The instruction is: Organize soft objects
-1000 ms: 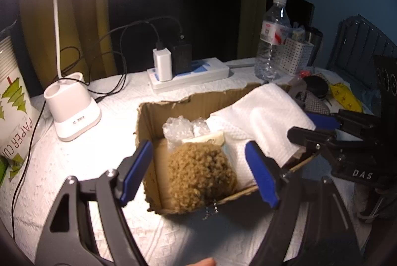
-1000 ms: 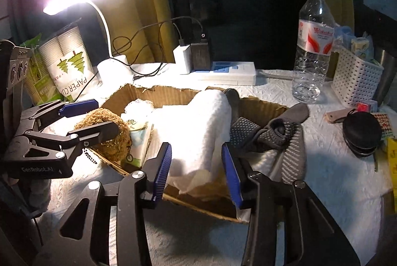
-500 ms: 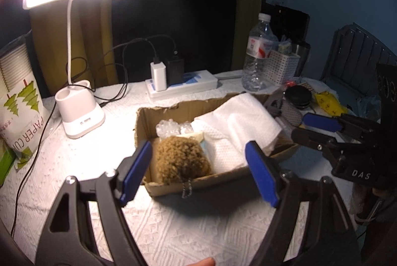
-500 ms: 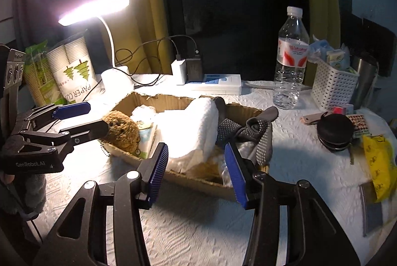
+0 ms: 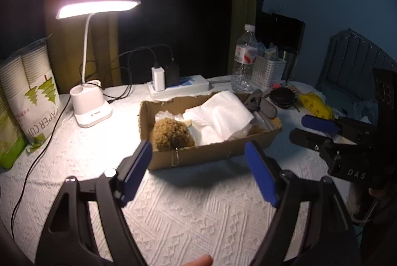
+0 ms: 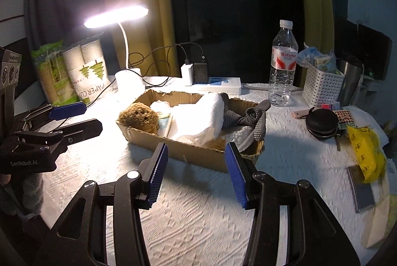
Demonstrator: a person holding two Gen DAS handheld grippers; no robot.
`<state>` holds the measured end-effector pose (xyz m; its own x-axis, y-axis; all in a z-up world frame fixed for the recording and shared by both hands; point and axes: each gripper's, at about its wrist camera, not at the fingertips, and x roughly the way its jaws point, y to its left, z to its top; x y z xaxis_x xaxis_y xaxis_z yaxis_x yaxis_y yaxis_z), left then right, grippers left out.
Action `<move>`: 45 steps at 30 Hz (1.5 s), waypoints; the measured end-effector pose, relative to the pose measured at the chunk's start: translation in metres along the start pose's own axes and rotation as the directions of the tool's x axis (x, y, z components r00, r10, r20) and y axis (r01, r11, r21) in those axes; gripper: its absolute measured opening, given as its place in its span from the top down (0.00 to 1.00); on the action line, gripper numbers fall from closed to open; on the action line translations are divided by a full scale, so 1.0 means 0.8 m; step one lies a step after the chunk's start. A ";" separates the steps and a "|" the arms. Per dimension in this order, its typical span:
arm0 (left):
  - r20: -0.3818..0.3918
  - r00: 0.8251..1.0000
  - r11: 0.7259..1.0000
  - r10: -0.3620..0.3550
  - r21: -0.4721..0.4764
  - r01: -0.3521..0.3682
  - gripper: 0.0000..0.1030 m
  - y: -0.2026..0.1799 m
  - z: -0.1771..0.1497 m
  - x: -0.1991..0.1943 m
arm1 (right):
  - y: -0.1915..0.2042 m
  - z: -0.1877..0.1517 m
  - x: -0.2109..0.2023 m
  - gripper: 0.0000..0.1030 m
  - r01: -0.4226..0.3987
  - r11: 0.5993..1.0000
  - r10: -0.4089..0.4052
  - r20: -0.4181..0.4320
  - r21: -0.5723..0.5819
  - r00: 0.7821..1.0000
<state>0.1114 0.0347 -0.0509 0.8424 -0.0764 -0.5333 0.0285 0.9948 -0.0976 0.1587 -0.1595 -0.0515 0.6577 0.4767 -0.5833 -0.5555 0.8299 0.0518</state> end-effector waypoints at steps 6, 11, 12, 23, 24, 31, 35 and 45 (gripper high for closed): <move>0.047 0.999 1.000 -0.013 0.007 0.012 0.11 -0.010 -0.002 -0.039 | 0.013 -0.004 -0.042 0.51 0.016 1.000 -0.016 0.043 -0.011 0.999; 0.097 0.995 1.000 -0.017 0.019 0.015 0.11 -0.022 -0.004 -0.075 | 0.026 -0.005 -0.078 0.51 0.029 0.999 -0.027 0.086 -0.020 0.996; 0.108 0.994 1.000 -0.014 0.021 0.011 0.11 -0.023 -0.005 -0.082 | 0.028 -0.005 -0.084 0.51 0.029 0.999 -0.027 0.095 -0.020 0.995; 0.202 0.979 0.999 0.001 0.043 -0.010 0.11 -0.037 -0.001 -0.157 | 0.045 0.000 -0.170 0.39 0.051 0.999 -0.051 0.221 0.007 0.974; 0.206 0.979 0.999 0.002 0.044 -0.011 0.11 -0.038 0.000 -0.164 | 0.047 -0.001 -0.176 0.38 0.054 0.999 -0.054 0.230 0.007 0.972; 0.256 0.962 0.994 0.094 0.034 -0.106 0.04 -0.045 0.004 -0.191 | 0.047 0.000 -0.208 0.36 0.086 0.996 -0.087 0.267 0.017 0.960; 0.260 0.963 0.996 0.077 0.030 -0.088 0.03 -0.043 0.006 -0.197 | 0.045 -0.001 -0.213 0.36 0.096 0.995 -0.099 0.271 0.024 0.958; 0.255 0.965 0.996 0.067 0.041 -0.080 0.03 -0.049 0.009 -0.197 | 0.046 0.000 -0.216 0.36 0.100 0.995 -0.103 0.275 0.023 0.956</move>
<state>-0.0184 0.0085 0.0428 0.9517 0.0098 -0.3068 -0.0169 0.9996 -0.0204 0.0247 -0.2113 0.0509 0.8256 0.4502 -0.3402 -0.4749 0.8799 0.0120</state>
